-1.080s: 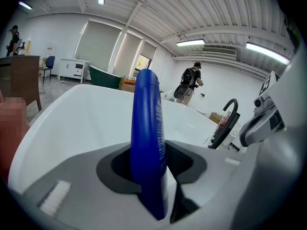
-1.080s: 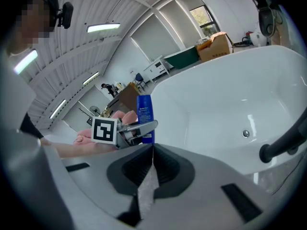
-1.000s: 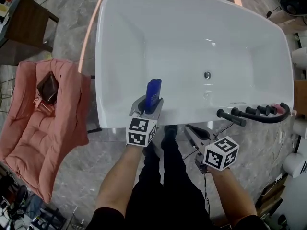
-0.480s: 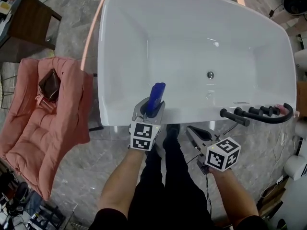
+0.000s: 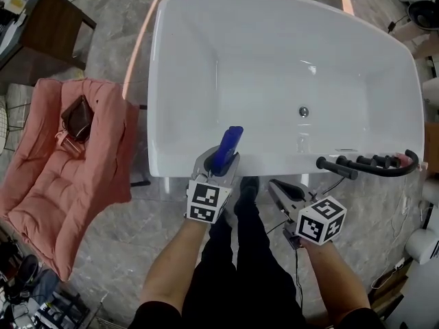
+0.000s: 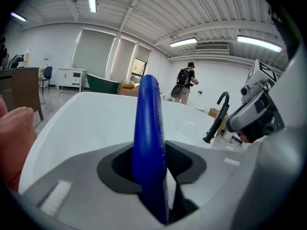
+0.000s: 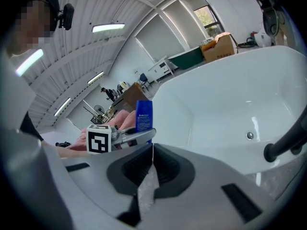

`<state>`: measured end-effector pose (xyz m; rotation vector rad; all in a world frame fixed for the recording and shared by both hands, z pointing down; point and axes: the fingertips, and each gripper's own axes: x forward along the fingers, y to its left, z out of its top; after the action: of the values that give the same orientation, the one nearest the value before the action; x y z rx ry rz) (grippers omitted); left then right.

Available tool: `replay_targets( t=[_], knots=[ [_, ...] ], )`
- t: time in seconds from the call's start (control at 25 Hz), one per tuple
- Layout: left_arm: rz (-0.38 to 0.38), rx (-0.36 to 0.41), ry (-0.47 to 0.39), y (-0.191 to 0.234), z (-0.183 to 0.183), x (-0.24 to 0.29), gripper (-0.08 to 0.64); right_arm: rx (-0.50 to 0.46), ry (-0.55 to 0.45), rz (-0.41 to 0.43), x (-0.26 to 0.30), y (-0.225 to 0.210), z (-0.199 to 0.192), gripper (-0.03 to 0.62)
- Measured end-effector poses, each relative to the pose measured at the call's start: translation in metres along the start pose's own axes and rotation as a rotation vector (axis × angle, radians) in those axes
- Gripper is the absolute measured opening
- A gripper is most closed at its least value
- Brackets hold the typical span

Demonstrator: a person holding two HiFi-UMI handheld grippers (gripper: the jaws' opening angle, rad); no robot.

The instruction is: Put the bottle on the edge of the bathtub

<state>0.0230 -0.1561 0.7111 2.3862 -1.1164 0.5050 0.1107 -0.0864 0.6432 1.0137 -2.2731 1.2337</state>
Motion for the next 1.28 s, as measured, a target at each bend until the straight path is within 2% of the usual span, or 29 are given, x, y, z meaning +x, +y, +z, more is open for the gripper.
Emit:
replay_targets(
  t=[0.12, 0.24, 0.36, 0.4, 0.48, 0.6, 0.96, 1.28],
  knots=[
    [-0.031, 0.036, -0.015, -0.006, 0.014, -0.003, 0.161, -0.027, -0.043, 0.001, 0.001, 0.002, 0.016, 0.012],
    [-0.064, 0.015, -0.029, -0.01, 0.024, -0.009, 0.161, -0.053, -0.076, 0.017, 0.002, 0.008, 0.033, 0.012],
    [-0.137, 0.008, -0.026, -0.02, 0.036, -0.021, 0.161, -0.081, -0.101, 0.053, 0.004, 0.019, 0.045, 0.014],
    [-0.162, 0.013, -0.027, -0.023, 0.04, -0.026, 0.161, -0.09, -0.109, 0.064, 0.005, 0.023, 0.049, 0.025],
    [-0.21, 0.023, -0.031, -0.029, 0.049, -0.036, 0.161, -0.108, -0.125, 0.087, 0.005, 0.03, 0.058, 0.106],
    [-0.276, 0.036, -0.034, -0.037, 0.058, -0.052, 0.161, -0.139, -0.16, 0.146, 0.004, 0.046, 0.07, 0.144],
    [-0.444, 0.052, -0.027, -0.056, 0.064, -0.088, 0.161, -0.242, -0.218, 0.342, -0.003, 0.095, 0.091, 0.183],
    [-0.578, 0.167, 0.013, -0.086, 0.059, -0.101, 0.161, -0.296, -0.207, 0.436, 0.001, 0.124, 0.083, 0.183]
  ],
)
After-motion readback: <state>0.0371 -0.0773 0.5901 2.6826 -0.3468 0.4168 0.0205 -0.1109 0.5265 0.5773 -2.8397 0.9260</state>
